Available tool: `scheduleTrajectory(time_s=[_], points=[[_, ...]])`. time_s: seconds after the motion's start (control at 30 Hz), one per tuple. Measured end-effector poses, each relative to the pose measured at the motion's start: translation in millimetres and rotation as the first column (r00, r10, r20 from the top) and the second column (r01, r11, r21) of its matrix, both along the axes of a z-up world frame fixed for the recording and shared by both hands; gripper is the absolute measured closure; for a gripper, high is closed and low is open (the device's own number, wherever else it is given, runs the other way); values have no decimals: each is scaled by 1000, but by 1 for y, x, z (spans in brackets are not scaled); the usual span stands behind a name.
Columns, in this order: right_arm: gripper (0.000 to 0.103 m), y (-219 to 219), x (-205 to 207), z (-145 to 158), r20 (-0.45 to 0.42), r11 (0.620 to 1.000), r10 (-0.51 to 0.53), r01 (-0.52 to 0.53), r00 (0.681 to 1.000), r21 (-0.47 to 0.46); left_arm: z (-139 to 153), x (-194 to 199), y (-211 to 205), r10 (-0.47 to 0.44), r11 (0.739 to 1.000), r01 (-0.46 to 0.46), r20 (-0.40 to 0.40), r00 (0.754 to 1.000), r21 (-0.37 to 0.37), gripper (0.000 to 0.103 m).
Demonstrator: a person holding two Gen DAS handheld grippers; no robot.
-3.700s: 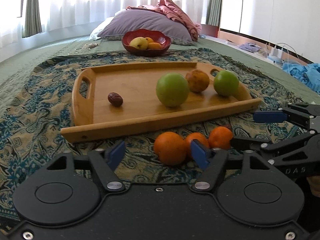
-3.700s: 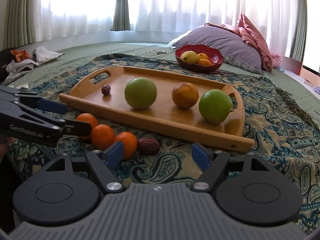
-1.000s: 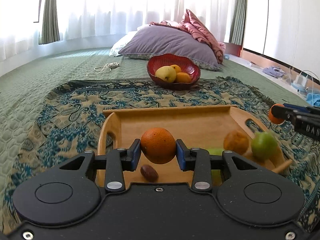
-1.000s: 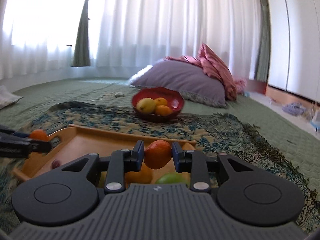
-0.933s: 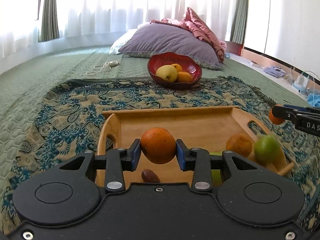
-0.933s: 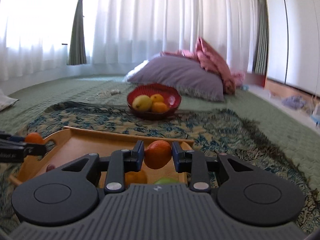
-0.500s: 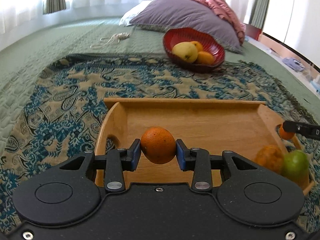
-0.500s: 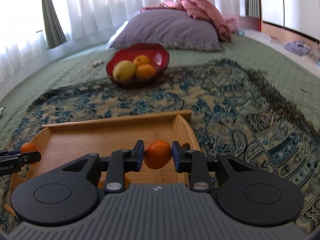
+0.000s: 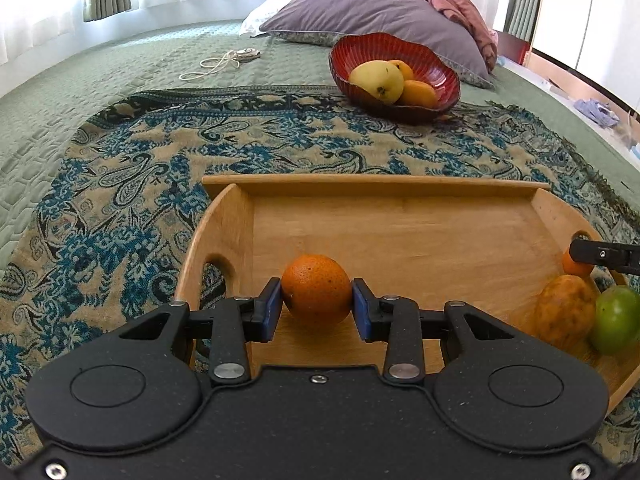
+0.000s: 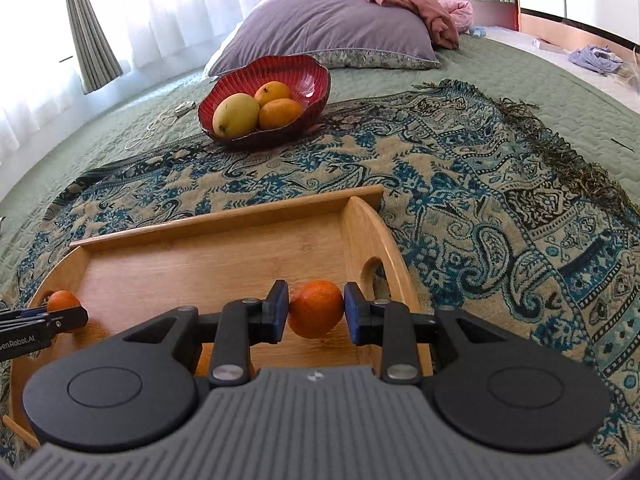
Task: Organize fruits
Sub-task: 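Carry the tangerine in the left gripper while the right gripper carries its tangerine over the tray, then open the left gripper releasing its tangerine while the right gripper releases its tangerine onto the tray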
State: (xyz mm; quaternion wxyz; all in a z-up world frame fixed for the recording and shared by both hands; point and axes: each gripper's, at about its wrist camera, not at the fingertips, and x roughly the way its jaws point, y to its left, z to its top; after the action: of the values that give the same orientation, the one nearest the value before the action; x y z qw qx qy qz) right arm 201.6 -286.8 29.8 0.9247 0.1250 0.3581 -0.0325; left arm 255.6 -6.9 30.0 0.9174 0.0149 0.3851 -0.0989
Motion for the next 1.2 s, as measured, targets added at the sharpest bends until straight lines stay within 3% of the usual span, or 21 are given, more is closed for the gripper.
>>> scheduleTrajectory(time_s=[0.57,0.73,0.8,0.87,0.9,0.93,1.2], points=[[67,5,-2,-6,-1,1000,16,-16,1000,-20,-1,-2,-3,-1,1000,0,15,1000,15,68],[62,6,-2,-6,-2,1000,17,-17,1000,-19,0,-1,-2,9,1000,-9,7,1000,11,67],[59,6,-3,-5,-2,1000,20,-20,1000,-16,2,-4,-2,12,1000,-12,17,1000,8,59],[57,6,-5,-4,6,999,29,-29,1000,-14,6,-8,-1,18,1000,-18,37,999,7,36],[47,6,-7,-2,10,999,31,-31,999,-17,9,-11,0,21,1000,-21,52,998,6,32],[46,7,-8,-1,15,999,34,-33,999,-21,13,-14,0,18,1000,-19,65,998,3,27],[32,16,-37,11,87,993,80,-72,993,-90,32,-53,-2,-4,1000,3,160,987,10,7]])
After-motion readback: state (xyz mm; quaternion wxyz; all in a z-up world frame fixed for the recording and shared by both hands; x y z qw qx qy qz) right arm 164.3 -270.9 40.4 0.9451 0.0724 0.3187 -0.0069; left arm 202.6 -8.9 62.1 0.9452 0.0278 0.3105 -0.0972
